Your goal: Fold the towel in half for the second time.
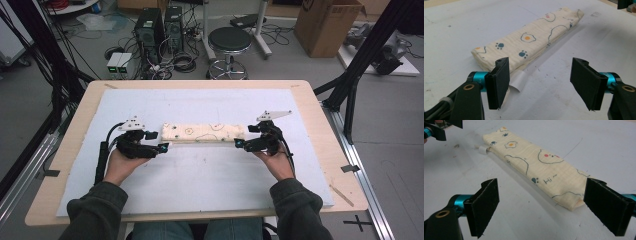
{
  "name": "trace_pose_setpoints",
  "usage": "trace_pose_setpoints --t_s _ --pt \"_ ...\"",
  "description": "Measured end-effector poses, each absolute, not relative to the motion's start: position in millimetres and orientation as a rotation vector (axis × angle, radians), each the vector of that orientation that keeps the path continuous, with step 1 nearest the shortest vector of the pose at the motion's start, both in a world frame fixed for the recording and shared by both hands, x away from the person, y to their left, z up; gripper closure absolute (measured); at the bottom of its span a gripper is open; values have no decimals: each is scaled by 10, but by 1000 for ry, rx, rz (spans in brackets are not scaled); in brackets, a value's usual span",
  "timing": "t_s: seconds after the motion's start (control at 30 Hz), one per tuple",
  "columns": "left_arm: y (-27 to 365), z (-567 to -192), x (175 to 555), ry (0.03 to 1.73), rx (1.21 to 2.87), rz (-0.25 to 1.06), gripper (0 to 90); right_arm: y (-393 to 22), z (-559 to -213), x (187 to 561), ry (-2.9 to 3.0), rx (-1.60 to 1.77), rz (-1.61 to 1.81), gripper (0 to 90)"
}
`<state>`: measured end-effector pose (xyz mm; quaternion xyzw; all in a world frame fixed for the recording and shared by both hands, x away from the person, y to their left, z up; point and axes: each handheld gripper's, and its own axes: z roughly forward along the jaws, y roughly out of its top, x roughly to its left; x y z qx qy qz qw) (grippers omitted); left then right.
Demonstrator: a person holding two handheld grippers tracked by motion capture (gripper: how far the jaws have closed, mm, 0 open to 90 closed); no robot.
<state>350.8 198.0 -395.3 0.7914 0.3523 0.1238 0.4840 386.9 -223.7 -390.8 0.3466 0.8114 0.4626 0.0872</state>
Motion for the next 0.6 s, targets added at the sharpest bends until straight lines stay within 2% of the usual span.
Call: trace_pose_setpoints --t_s 0.6 --pt "2083 -4039 3309 868 1934 321 300 -2411 -4065 3662 2404 1030 1385 122"
